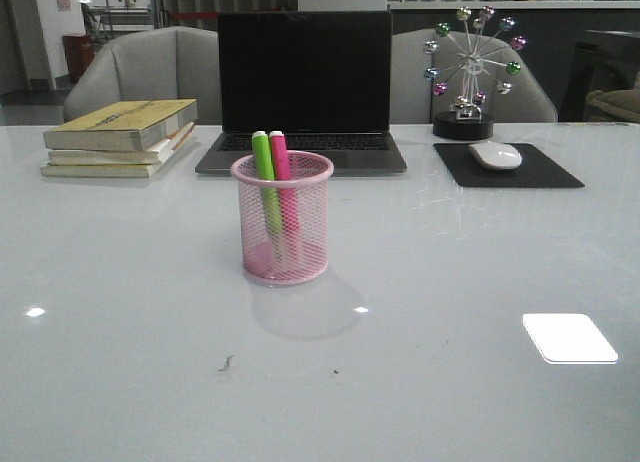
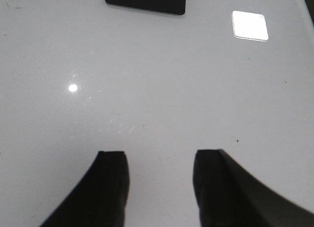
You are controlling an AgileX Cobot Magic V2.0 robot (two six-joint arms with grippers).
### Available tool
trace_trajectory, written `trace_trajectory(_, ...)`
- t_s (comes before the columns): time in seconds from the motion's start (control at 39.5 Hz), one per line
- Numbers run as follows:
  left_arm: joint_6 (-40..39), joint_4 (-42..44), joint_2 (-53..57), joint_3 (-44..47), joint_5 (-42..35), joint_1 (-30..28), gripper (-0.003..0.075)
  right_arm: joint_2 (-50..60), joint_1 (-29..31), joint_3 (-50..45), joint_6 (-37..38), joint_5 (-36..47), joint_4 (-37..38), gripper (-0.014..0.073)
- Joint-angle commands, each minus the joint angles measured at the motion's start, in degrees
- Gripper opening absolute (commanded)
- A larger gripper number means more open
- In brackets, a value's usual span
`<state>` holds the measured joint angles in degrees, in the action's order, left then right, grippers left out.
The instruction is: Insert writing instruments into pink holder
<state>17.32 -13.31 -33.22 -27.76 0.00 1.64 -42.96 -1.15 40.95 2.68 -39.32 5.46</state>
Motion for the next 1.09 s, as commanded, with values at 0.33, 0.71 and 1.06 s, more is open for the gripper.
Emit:
trace_trajectory(0.33, -0.12, -0.05, 0.09, -1.65, -5.19, -0.09, 0.0426, 0.24, 0.43, 1.57, -0.07, 3.99, 0.94, 0.005)
trace_trajectory(0.71, -0.12, -0.05, 0.09, -1.65, -5.19, -0.09, 0.0426, 0.24, 0.43, 1.57, -0.07, 3.91, 0.94, 0.005)
trace_trajectory(1.06, -0.12, -0.05, 0.09, -1.65, -5.19, -0.09, 0.0426, 0.29, 0.43, 1.34, -0.07, 4.06, 0.56, 0.005)
